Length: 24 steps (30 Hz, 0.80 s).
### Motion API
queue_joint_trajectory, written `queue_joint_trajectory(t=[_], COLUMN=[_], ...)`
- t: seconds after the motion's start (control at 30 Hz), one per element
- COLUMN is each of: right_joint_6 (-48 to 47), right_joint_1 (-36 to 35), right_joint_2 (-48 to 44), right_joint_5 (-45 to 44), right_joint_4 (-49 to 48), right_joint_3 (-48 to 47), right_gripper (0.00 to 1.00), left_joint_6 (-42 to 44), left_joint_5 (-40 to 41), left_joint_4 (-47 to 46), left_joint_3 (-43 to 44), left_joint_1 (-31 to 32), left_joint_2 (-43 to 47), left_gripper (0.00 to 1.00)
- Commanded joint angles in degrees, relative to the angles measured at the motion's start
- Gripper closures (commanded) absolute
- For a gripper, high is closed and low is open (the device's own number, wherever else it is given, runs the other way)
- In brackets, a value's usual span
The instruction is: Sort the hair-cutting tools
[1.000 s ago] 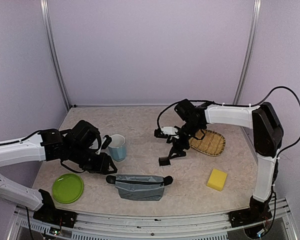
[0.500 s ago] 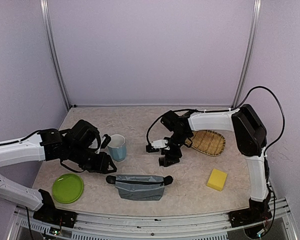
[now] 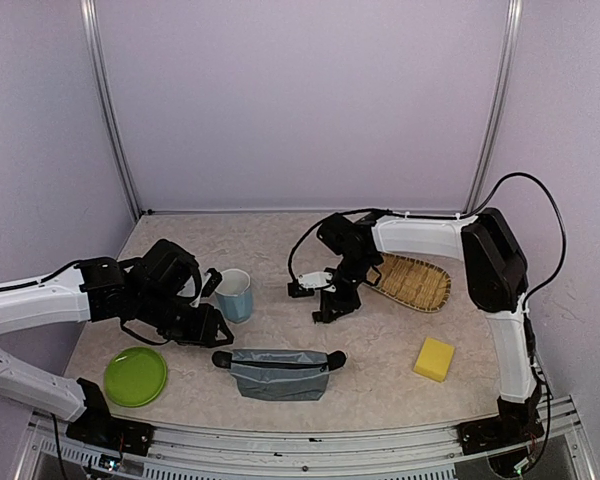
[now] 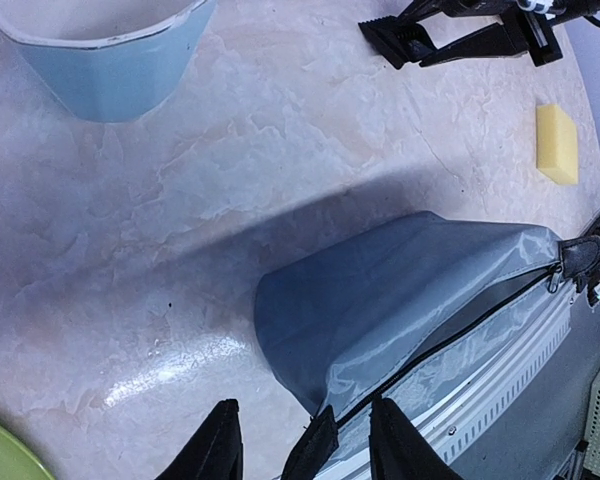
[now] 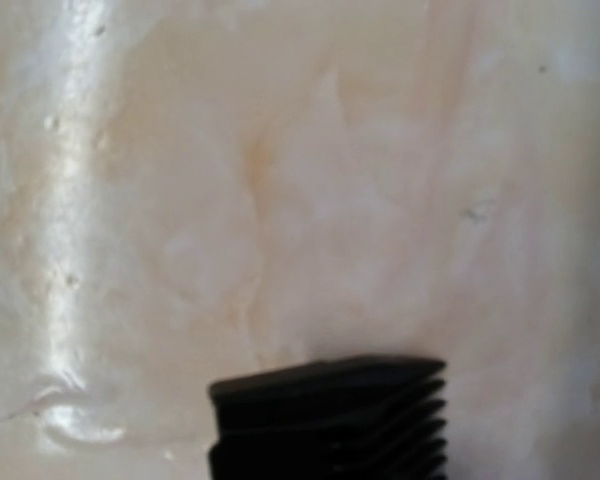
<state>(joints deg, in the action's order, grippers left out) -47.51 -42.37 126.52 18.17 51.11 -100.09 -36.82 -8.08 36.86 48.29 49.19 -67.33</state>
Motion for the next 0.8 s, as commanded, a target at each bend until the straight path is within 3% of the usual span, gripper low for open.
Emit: queue_joint_trajectory(t=[0.0, 0.2, 0.5, 0.57, 0.77], right_joint_6=[2.16, 3.44, 4.77, 6.06, 23.40], right_joint_1=[-0.18, -0.08, -0.08, -0.08, 0.73], right_joint_2=[-1.92, -6.65, -11.24, -12.04, -7.10], right_joint_5=[-0.31, 1.04, 3.61, 2.53, -2.99], right_joint_4=[4.63, 5.68, 7.85, 4.95, -4.63], right_joint_3=[1.71, 1.31, 1.40, 2.57, 2.00], right_gripper=[0.72, 0.78, 0.79, 0.70, 0.29], left_joint_6=[-0.20, -0.27, -0.04, 0.23, 0.64], left_joint_5=[0.49, 0.10, -0.15, -0.10, 1.86], left_joint_4=[-0.79, -1.81, -2.14, -2.31, -1.33], left_joint_3=[-0.06, -0.55, -0.48, -0.35, 2.76], left_joint_1=[-0.41, -0.32, -0.32, -0.32, -0.32], left_joint_2=[0.93, 1.00, 0.78, 0.87, -0.05], left_gripper=[0.57, 0.57, 0.57, 0.57, 0.57])
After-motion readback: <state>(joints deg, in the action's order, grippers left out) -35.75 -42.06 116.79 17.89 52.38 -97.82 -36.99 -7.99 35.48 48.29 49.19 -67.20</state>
